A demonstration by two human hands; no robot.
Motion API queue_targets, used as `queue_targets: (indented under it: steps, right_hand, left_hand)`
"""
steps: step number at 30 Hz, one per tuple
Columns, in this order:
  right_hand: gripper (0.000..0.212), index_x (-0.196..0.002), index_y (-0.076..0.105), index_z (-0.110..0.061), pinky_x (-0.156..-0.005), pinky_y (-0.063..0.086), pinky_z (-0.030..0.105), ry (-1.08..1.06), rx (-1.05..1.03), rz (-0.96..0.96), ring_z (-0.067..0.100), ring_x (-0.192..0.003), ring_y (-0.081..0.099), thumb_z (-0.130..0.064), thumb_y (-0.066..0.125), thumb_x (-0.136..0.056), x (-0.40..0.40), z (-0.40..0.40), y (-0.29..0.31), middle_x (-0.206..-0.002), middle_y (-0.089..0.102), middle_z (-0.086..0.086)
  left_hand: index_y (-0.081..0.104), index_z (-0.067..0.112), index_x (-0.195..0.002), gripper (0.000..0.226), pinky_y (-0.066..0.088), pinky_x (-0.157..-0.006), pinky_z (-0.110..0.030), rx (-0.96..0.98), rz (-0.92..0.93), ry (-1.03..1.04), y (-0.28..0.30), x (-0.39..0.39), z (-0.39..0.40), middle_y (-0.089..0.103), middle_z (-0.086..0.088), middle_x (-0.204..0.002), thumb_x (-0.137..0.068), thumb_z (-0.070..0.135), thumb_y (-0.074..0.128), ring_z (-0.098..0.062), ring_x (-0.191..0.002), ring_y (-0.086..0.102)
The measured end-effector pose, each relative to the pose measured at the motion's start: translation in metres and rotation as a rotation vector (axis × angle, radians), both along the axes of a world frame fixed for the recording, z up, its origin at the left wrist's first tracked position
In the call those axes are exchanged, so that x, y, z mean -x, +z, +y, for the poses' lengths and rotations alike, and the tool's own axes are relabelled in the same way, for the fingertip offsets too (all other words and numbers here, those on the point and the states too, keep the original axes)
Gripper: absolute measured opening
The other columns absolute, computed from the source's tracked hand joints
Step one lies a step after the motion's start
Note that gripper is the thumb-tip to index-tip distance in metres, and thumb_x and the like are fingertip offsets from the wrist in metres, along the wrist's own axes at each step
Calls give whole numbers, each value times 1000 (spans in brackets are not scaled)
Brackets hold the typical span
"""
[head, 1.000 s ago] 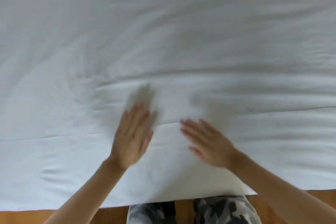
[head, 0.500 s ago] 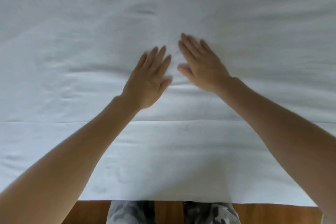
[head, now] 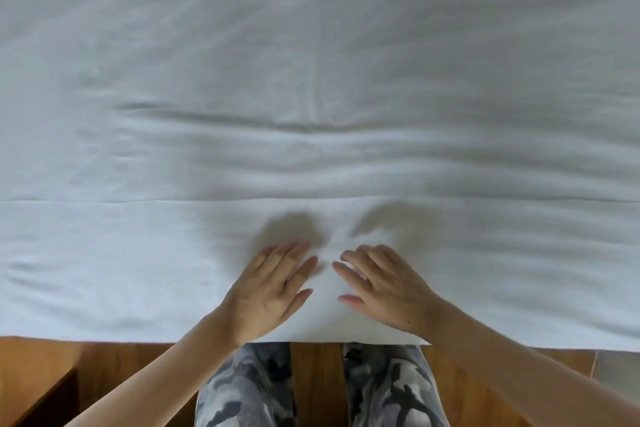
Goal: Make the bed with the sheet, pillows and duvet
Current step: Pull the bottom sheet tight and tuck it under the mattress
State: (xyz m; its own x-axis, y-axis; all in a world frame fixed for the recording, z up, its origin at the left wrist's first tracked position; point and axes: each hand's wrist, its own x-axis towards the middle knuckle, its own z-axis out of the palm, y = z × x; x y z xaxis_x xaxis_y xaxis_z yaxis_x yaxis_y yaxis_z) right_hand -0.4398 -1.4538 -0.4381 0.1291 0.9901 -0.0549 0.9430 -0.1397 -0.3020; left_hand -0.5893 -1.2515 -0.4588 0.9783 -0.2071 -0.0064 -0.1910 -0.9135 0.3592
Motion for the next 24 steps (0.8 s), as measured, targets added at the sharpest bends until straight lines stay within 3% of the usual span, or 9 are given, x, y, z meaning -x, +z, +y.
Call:
queue_targets:
  steps: [6, 9, 13, 15, 18, 21, 24]
  right_hand:
    - [56, -111, 59, -14, -81, 50, 30, 44, 230, 66, 18, -93, 57, -61, 62, -81, 58, -40, -2, -109, 62, 1]
    - [40, -105, 60, -12, -76, 51, 29, 15, 228, 56, 18, -85, 57, -43, 70, -82, 65, -41, -8, -100, 63, 2]
    - [16, -88, 66, -12, -72, 54, 27, 12, 231, 105, 17, -77, 59, -24, 73, -83, 76, -40, -16, -86, 64, 3]
    - [14, -80, 66, -13, -68, 54, 25, 5, 258, 141, 15, -72, 58, -20, 79, -77, 79, -40, -18, -79, 62, 1]
    - [21, -71, 63, -17, -59, 49, 21, -17, 289, 195, 11, -66, 54, -18, 84, -69, 76, -35, -15, -72, 58, -4]
    - [28, -64, 57, -21, -49, 37, 16, -30, 334, 298, 4, -57, 45, -18, 85, -67, 75, -33, -6, -64, 52, -10]
    - [27, -64, 55, -24, -51, 24, 12, 14, 391, 382, 1, -55, 34, -22, 81, -73, 89, -41, 2, -62, 48, -14]
  left_hand:
    - [60, 9, -115, 47, 39, -87, -37, -61, 88, -83, 1, 52, -21, 64, -7, -106, -89, 48, 57, -24, -94, 56]
    - [66, 9, -102, 32, 46, -78, -35, -87, 125, -48, -2, 53, -24, 64, -4, -93, -86, 38, 64, -22, -80, 60]
    - [67, 10, -81, 17, 50, -62, -31, -27, 173, -55, -5, 52, -31, 58, -1, -77, -91, 20, 57, -20, -66, 53]
    - [67, 10, -77, 7, 52, -60, -30, 21, 219, -33, -5, 52, -34, 58, -1, -74, -83, 13, 70, -18, -64, 53]
    - [67, 11, -72, 17, 53, -57, -28, 65, 296, -23, 3, 48, -36, 58, 0, -70, -69, 12, 84, -17, -62, 54]
    - [63, 15, -63, 26, 45, -48, -24, 88, 341, -63, 11, 46, -35, 54, 3, -63, -61, 15, 89, -14, -57, 51]
    - [63, 20, -65, 31, 43, -47, -22, 112, 429, -150, 18, 61, -38, 54, 8, -64, -57, 22, 92, -11, -60, 51]
